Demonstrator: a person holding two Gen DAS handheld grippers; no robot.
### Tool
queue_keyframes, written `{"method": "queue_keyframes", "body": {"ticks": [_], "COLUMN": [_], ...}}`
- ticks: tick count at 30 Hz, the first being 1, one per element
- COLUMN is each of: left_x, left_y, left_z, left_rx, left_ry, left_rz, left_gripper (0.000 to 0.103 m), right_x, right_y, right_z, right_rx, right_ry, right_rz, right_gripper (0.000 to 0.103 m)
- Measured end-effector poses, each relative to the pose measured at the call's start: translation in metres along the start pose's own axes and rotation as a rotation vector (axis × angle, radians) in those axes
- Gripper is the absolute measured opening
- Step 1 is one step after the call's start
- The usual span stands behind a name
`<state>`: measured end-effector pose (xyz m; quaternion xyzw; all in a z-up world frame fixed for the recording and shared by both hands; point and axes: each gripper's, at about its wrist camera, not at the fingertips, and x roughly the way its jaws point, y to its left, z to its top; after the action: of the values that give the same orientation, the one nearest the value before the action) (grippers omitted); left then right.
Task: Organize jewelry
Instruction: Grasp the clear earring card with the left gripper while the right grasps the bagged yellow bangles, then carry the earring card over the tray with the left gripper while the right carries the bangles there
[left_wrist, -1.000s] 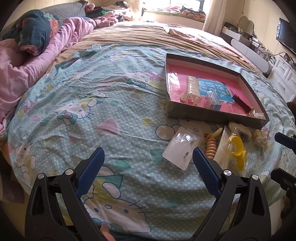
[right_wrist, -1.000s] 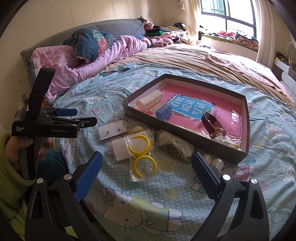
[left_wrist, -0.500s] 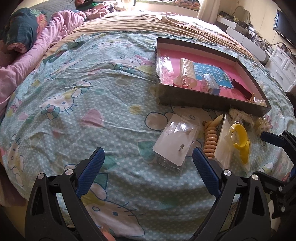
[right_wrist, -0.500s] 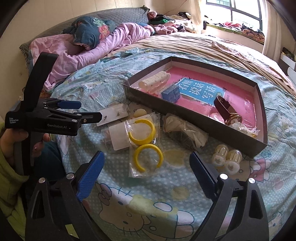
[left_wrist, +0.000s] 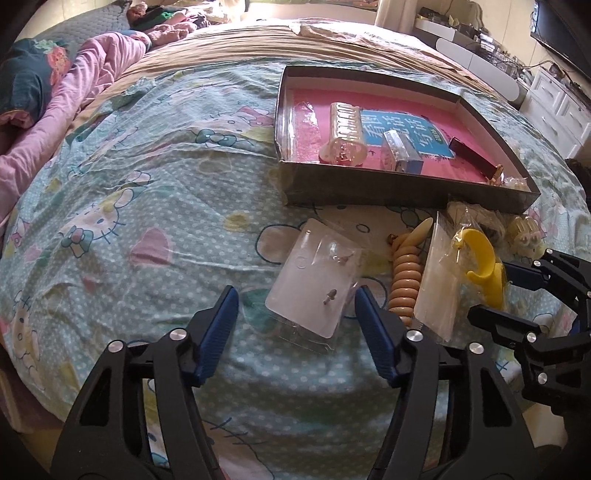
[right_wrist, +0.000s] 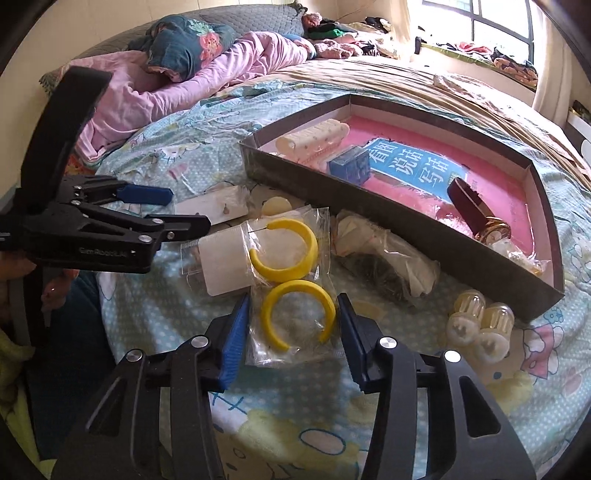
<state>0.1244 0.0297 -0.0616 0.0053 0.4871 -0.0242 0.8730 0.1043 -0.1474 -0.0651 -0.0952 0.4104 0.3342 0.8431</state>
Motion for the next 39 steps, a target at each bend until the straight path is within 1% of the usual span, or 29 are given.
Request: {"method": "queue_keyframes", "body": {"ticks": [6,8,12,24,30,39], "left_x": [0.005,0.004,-0.001,-0.036,-0.051,-0.058], "left_y": [-0.011,-0.014,-0.016,-0.001,0.005,-0.008], "left_z": [0.002,0.002,0.002,0.007,0.015,0.033], "left_rx": [0.048,0.062,0.069,0.007,-0.024,-0.017], "left_ry": [-0.003,-0.006,-0.028,-0.140,-0.189,-0.217], "left_rz": [0.010,0.018,0.019,0.022,0.017,-0.025], "left_gripper": [0.036,0.034,0.034,0.034,0.034,0.034], "right_x": [-0.012,-0.017,-0.026,-0.051,-0.063,-0.079], "right_y": [-0.010,-0.012,-0.015,-0.021,-0.031,-0.057], "right_z": [0.002,0.002,0.004,0.013,0.017,0.020], "right_rx": [0.027,0.032,0.036,0.039,0.054,0.100], "right_ry": [-0.028,-0.039,-0.056,-0.117,-0.154,-0.203], "right_rz": [-0.003,-0.005,-0.006,-0.022,-0.052,-0.114], "right_gripper": [0.045,0.045,0.045,0.045,0.045,0.045]}}
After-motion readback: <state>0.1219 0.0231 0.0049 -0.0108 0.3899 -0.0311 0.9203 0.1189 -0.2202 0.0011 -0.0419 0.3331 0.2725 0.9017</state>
